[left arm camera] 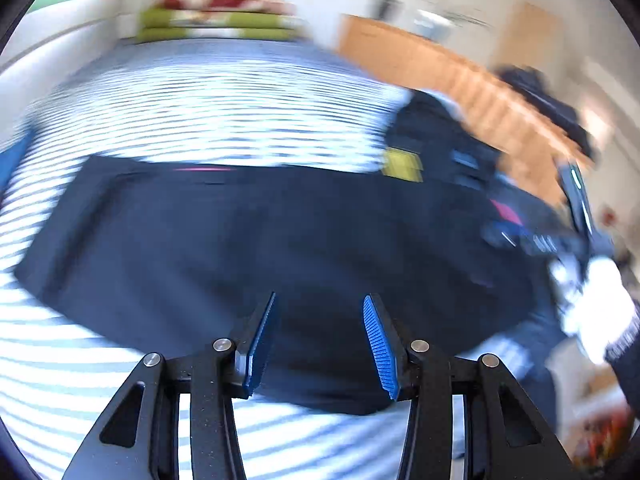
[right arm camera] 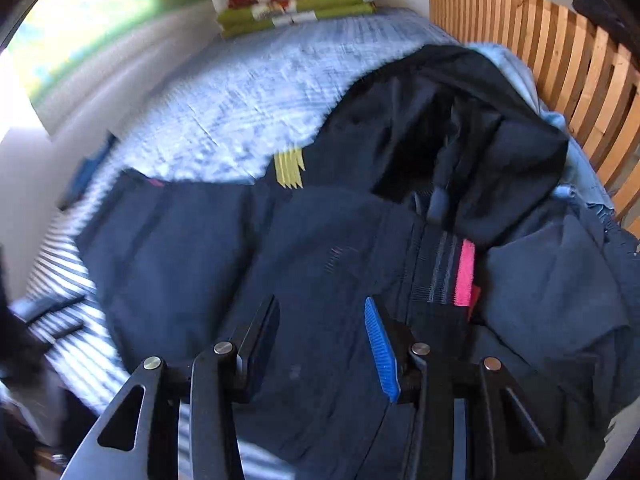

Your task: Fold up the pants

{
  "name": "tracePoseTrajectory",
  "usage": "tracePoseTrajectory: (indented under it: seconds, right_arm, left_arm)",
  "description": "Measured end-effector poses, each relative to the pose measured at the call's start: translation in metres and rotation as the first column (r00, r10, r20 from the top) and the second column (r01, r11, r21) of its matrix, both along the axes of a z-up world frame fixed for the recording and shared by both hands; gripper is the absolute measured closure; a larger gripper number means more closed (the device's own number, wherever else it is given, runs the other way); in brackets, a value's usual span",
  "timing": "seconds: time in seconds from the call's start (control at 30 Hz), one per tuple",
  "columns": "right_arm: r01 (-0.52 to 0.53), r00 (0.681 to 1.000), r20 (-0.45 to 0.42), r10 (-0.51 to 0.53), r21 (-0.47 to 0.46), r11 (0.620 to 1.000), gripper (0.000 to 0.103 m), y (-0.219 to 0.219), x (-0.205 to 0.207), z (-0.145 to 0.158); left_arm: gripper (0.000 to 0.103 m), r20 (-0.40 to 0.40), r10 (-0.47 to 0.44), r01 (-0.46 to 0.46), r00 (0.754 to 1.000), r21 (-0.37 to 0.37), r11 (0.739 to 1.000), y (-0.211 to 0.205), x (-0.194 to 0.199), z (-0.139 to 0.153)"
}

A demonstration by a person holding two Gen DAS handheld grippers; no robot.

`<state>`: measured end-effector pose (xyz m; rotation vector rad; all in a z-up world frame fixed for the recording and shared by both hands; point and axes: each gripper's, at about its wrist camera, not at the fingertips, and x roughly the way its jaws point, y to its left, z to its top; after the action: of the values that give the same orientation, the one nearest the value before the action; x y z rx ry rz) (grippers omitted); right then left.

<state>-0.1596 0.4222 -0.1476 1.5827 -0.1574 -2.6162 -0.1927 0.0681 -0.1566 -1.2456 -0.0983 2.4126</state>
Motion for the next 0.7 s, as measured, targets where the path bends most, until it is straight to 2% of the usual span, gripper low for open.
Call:
tracePoseTrajectory:
  seconds: [0.07,0.1,0.2,0.27,0.33,0.43,0.53,0.6,0.63,0.67,0.7]
  right_arm:
    - [0.037,0.996,0.075,-0.039,0.03,0.999,0.062,0.005,-0.011,-0.03]
    - [0.035,0.996,0.082,-0.039,0.043,0.998,0.063,0.004,-0.013,-0.037]
    - [0.005,0.998,0.057,-0.009,0.076,0.997,0.063,-0.009,-0.011,-0.028]
    - [-0.015,0.999,0.035,0.013,0.057,0.998,0.063,-0.017,-0.011,-0.02]
    - [-0.033,0.999,-0.001,0.034,0.045,0.998,0.062,-0.03,-0.008,-0.008]
    - [-0.068,0.997,-0.044,0.069,0.012,0.998,0.062,-0.054,-0.005,0.007]
    - [-0.109,0.991,-0.078,0.107,-0.029,0.994,0.062,-0.076,-0.008,0.019]
    - [-0.135,0.987,-0.094,0.13,-0.04,0.99,0.062,-0.096,-0.013,0.023]
    - [-0.145,0.985,-0.099,0.14,-0.05,0.988,0.062,-0.104,-0.015,0.024]
    - [-0.154,0.984,-0.099,0.148,-0.061,0.986,0.062,-0.112,-0.019,0.025]
    - [-0.165,0.983,-0.096,0.157,-0.074,0.984,0.062,-0.119,-0.023,0.025]
  left_arm:
    - [0.041,0.027,0.127,-0.127,0.992,-0.013,0.992,-0.051,-0.019,-0.006]
    - [0.038,0.042,0.183,-0.183,0.982,-0.009,0.983,-0.077,-0.028,-0.01]
    - [0.037,0.076,0.377,-0.378,0.923,-0.004,0.926,-0.152,-0.052,-0.023]
    - [0.035,0.142,0.476,-0.488,0.868,0.063,0.871,-0.194,-0.063,-0.034]
    - [0.034,0.194,0.535,-0.56,0.822,0.104,0.822,-0.224,-0.071,-0.046]
    - [0.034,0.221,0.583,-0.613,0.781,0.1,0.784,-0.253,-0.082,-0.062]
    - [0.035,0.26,0.581,-0.624,0.772,0.133,0.77,-0.263,-0.09,-0.078]
    - [0.036,0.271,0.572,-0.62,0.774,0.142,0.772,-0.26,-0.096,-0.085]
    - [0.039,0.24,0.574,-0.613,0.783,0.135,0.779,-0.257,-0.098,-0.084]
    - [0.054,0.241,0.563,-0.602,0.79,0.131,0.788,-0.254,-0.102,-0.084]
    - [0.063,0.249,0.565,-0.605,0.786,0.123,0.787,-0.253,-0.108,-0.087]
